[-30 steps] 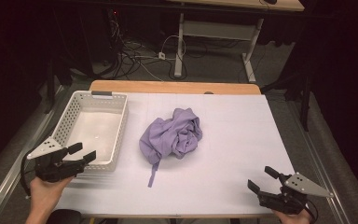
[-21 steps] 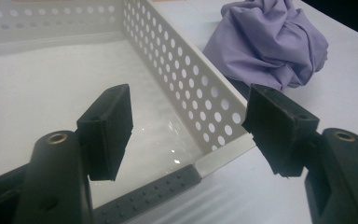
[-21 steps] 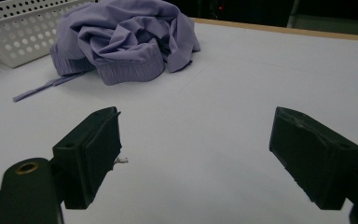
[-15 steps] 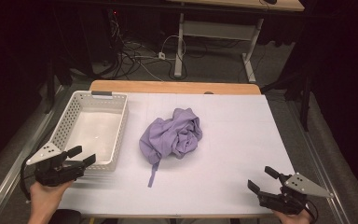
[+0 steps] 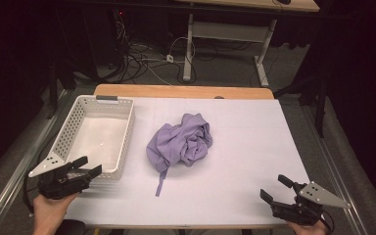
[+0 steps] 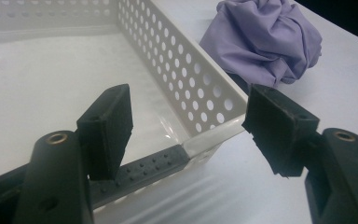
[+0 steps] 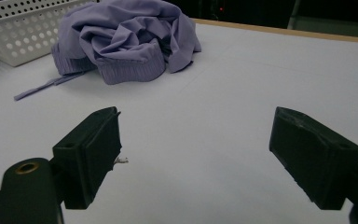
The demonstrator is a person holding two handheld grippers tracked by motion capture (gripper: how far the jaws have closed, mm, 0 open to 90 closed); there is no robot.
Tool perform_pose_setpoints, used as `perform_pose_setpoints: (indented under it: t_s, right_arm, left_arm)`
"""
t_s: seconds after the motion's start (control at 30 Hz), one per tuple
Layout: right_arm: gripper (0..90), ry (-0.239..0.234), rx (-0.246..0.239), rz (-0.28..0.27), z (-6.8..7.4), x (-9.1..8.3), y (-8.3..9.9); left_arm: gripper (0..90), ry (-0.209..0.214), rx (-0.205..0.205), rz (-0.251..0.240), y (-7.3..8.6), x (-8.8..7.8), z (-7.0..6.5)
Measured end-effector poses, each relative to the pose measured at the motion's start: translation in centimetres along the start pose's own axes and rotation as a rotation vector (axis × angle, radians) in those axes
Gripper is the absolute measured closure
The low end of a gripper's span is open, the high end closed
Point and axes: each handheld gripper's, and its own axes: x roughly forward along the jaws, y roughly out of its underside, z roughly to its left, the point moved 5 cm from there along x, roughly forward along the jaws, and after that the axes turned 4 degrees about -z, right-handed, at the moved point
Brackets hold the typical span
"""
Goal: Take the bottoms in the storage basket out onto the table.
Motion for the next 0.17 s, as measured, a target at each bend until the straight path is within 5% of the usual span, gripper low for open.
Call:
perform_pose_setpoints:
  t_s: [0.17]
  right_arm:
    - [17.3,-0.002,-0.001,0.0,0.0,-0.01,0.01]
  left_arm:
    - [31.5,0.004,-0.003,0.003,0.11,0.11,-0.02]
